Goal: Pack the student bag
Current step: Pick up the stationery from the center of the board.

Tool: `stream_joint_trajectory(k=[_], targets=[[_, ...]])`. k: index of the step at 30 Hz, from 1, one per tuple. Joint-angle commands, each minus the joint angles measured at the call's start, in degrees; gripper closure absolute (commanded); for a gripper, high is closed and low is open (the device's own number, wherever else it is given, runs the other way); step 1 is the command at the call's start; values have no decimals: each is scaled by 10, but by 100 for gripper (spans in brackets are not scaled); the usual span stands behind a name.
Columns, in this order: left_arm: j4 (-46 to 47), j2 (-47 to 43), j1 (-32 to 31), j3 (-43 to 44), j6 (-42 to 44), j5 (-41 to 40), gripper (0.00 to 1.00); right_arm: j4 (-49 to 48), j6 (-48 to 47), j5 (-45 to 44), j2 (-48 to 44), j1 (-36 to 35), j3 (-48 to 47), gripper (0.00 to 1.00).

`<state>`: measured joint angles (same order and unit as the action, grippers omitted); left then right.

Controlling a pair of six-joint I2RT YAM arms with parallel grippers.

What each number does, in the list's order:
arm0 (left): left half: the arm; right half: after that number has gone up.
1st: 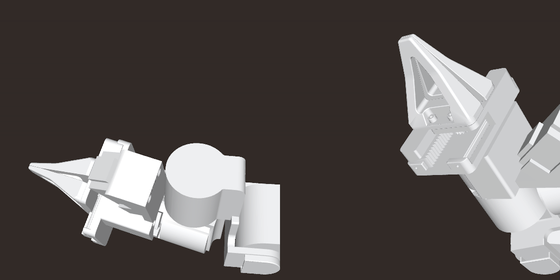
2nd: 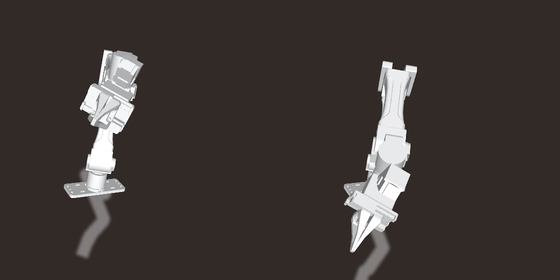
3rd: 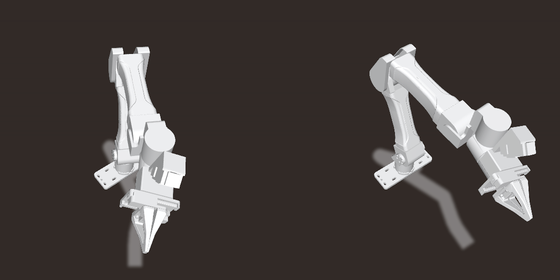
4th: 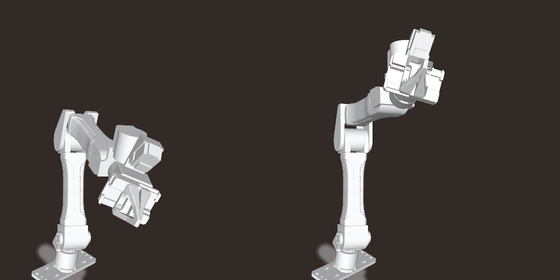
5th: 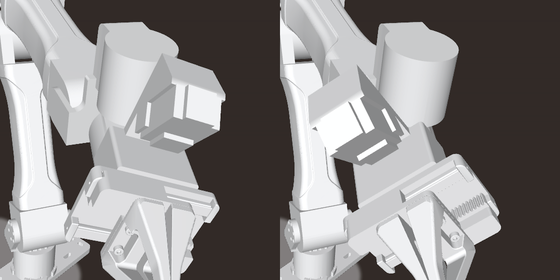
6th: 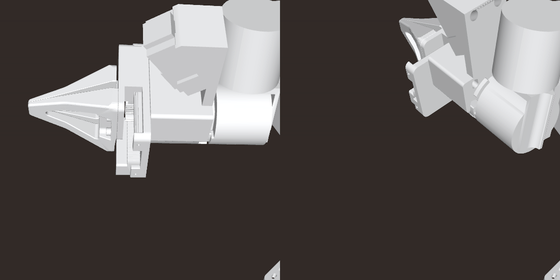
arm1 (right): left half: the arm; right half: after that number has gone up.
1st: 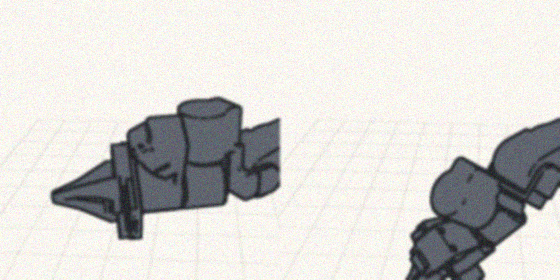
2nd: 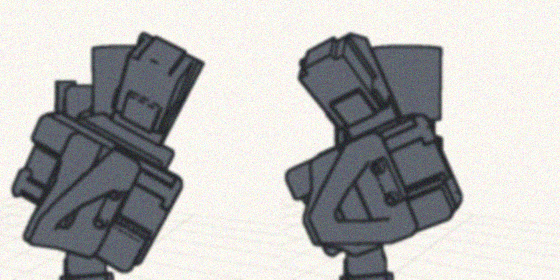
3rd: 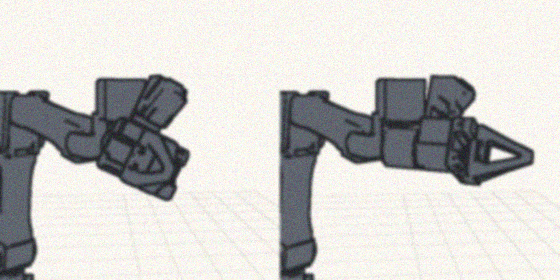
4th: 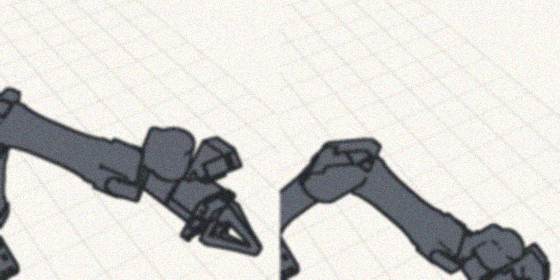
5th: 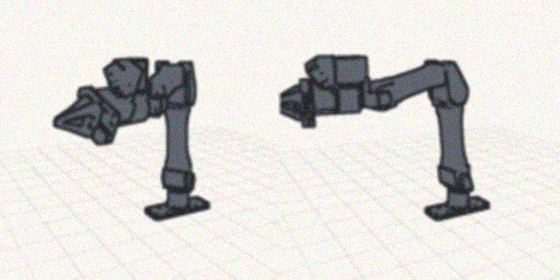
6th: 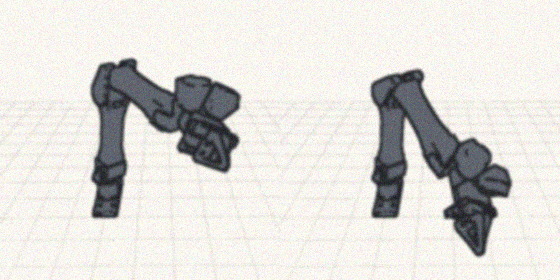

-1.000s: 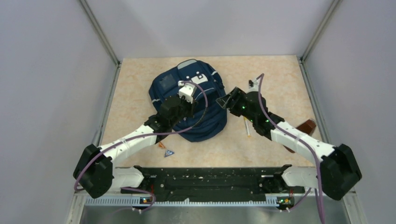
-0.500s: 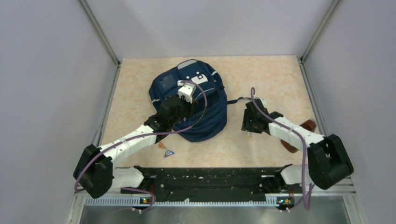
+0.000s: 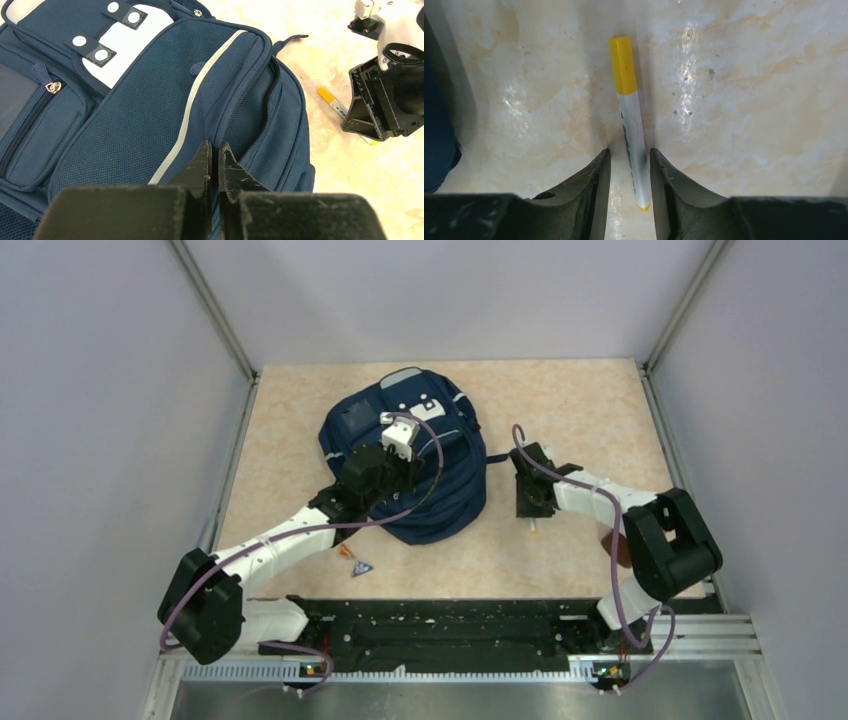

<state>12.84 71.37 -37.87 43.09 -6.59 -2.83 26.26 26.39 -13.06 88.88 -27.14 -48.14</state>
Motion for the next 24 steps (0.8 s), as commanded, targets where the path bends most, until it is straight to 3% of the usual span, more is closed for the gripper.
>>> stream_joint_trajectory(k=[1,9,18,24], targets=[[32,-5,3,31,-15,4,100,6,-22,-26,29,0,-27,69],[32,-6,4,32,-15,6,100,15,-27,-8,19,0,-26,99],[35,-10,4,29,-20,13,100,60,-7,95,-91,-19,-39,100],[39,-8,4,28,-25,23,100,47,17,196,-108,-51,-64,100]])
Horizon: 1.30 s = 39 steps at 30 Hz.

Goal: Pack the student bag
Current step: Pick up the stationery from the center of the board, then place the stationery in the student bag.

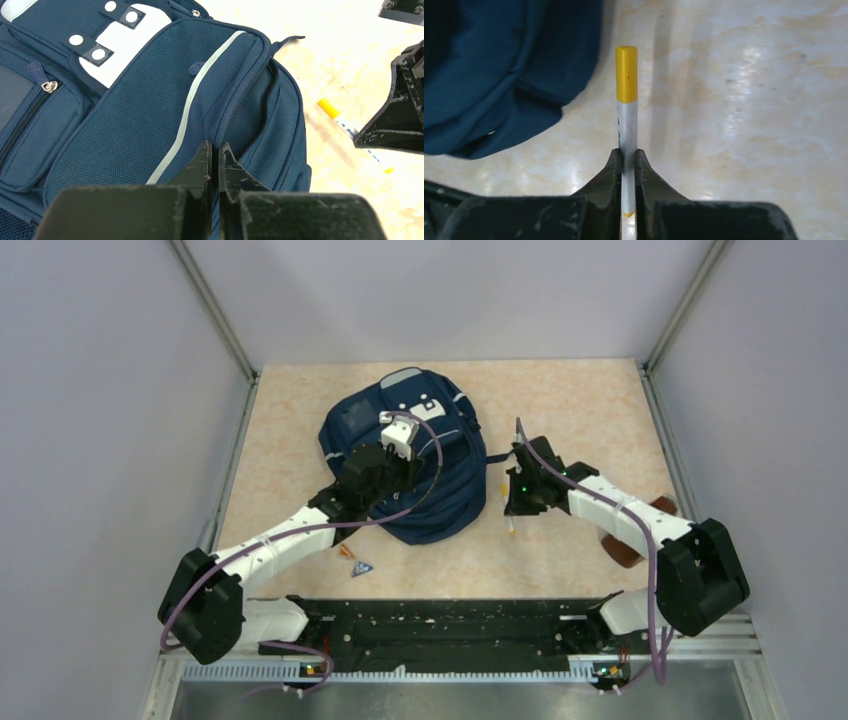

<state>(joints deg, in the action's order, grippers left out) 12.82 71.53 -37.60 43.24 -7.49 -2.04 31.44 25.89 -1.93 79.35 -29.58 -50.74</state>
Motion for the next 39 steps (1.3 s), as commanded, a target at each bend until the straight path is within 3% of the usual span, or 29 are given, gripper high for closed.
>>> stream_joint_trajectory(k=[1,5,27,32,39], targets=[[39,-9,2,26,-17,17,100,-11,29,97,-9,-35,-48,100],[41,-7,2,26,-19,17,100,-52,56,155,3,-65,-79,100],[48,6,4,32,-29,17,100,-49,87,198,-42,-76,-133,100],[49,7,5,31,-32,37,100,-102,99,194,3,-76,-157,100],[51,2,5,25,-37,44,100,-104,96,183,121,-66,-230,100]])
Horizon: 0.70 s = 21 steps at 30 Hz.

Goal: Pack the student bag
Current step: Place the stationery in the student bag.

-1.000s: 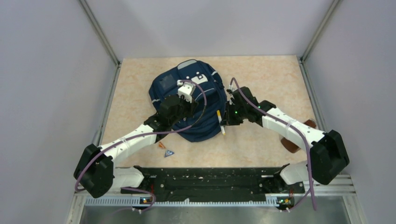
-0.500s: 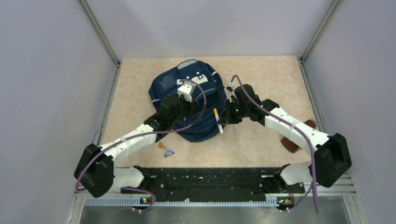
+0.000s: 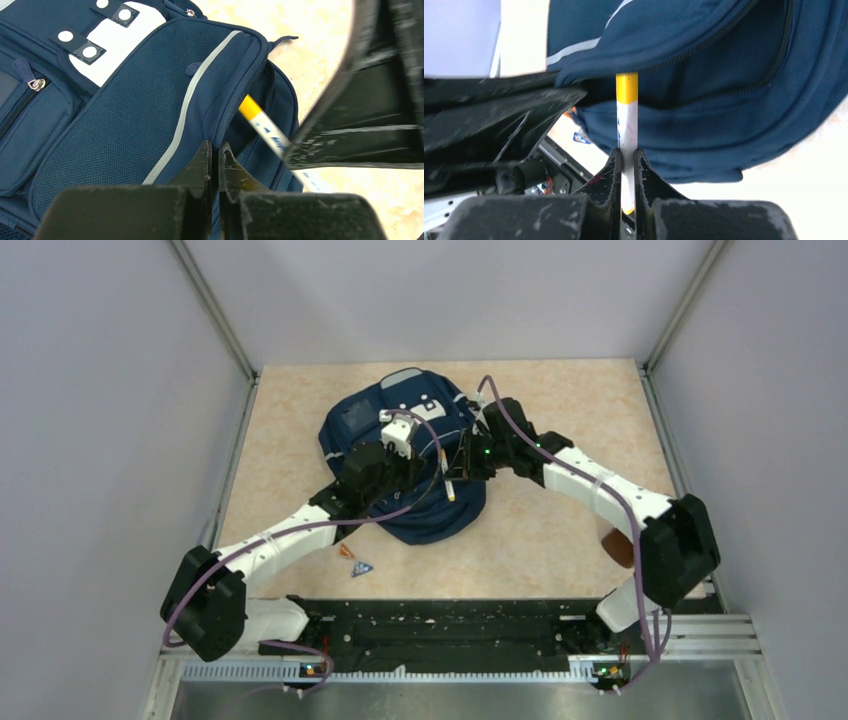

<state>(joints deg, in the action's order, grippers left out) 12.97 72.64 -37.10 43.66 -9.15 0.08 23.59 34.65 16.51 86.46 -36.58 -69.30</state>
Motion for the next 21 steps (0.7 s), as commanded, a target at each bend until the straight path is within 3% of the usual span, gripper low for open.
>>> stream_joint_trajectory(k=[1,9,21], targets=[[49,-9,0,21,-20,23,100,-27,9,1,59,4,-51,100],[53,-5,0,20,-19,24,100,-64,38,-16,54,9,-30,100],[61,-13,0,8,-37,52,100,-284,138,-79,144,22,-47,100]])
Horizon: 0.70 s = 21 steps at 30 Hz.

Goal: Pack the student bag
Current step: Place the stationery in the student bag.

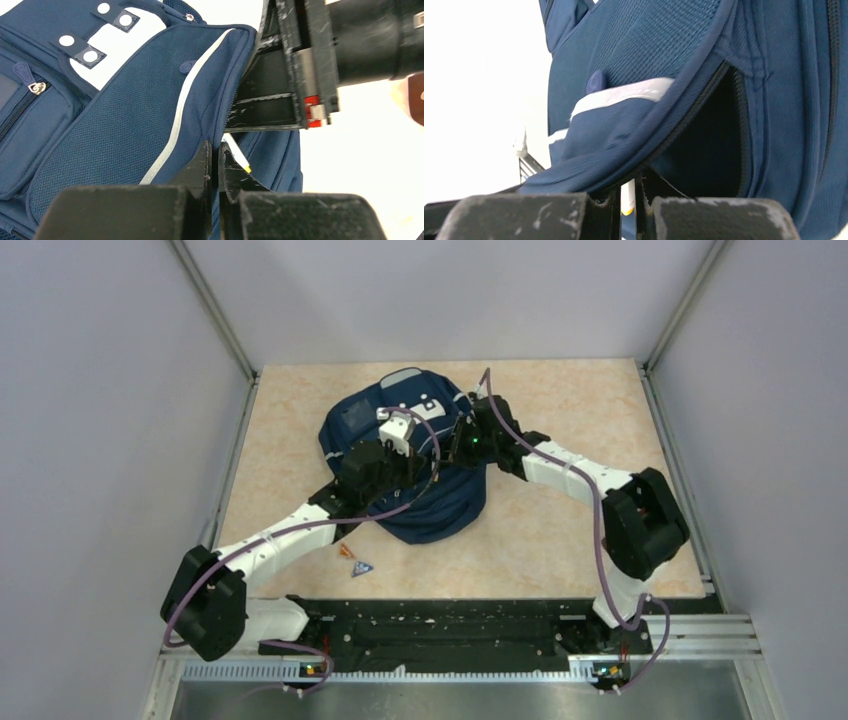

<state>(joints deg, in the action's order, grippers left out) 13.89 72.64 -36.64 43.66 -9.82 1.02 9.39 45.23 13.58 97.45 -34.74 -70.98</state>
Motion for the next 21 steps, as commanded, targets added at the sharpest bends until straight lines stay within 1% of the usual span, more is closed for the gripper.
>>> stream_joint_trajectory(k=[1,5,6,7,8,9,11,12,13,14,15,16,20,21], targets=[[53,-12,-4,7,-32,45,100,-158,32,-57,46,2,-32,100],[56,-4,-4,7,-34,52,100,-215,20,-96,60,-8,-25,100],[58,-3,-5,8,-36,52,100,-232,23,-102,57,-8,-17,97],[59,0,-5,8,-37,54,100,-250,26,-107,54,-8,-9,91],[62,2,-5,7,-39,57,100,-269,26,-111,51,-9,2,78],[65,3,-5,7,-40,62,100,-285,27,-112,47,-9,10,70],[65,3,-5,9,-41,67,100,-295,15,-108,39,-10,20,59],[63,1,-5,9,-40,64,96,-289,6,-108,33,-11,23,55],[60,-2,-4,9,-39,60,89,-282,0,-110,26,-11,27,53],[57,-7,-4,9,-37,55,81,-276,-6,-112,15,-12,37,52],[53,-12,-4,9,-37,48,70,-274,-11,-117,4,-12,52,50],[47,-18,-4,10,-36,43,62,-271,-17,-123,-13,-12,68,49],[19,-51,-3,1,-43,14,42,-252,-49,-154,-103,-13,140,43],[13,-62,-3,-4,-46,6,39,-247,-56,-168,-126,-14,159,42]])
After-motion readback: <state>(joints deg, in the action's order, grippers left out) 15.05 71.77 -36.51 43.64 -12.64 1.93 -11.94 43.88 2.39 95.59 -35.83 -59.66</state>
